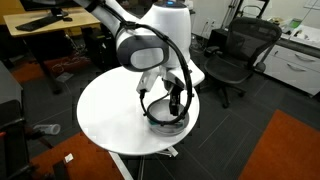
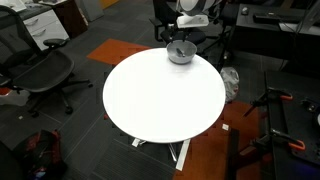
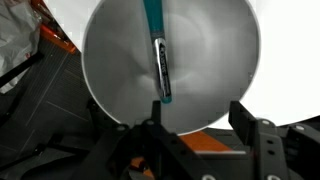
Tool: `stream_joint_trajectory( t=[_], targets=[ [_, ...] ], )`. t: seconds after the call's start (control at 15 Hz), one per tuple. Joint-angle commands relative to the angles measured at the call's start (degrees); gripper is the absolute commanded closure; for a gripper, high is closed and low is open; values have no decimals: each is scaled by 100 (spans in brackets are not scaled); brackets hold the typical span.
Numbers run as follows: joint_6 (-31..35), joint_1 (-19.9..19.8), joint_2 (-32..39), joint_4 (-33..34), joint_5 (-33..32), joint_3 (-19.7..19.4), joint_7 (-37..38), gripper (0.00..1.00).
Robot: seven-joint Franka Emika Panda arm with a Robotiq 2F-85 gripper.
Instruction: Put the marker in the grey bowl
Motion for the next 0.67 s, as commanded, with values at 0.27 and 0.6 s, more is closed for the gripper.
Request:
stream_joint_trajectory(
  t=[0.27,0.6],
  targets=[
    [-22,30,84,152,54,-37,-32,0],
    [-22,31,106,156,54,-41,-31,0]
  ],
)
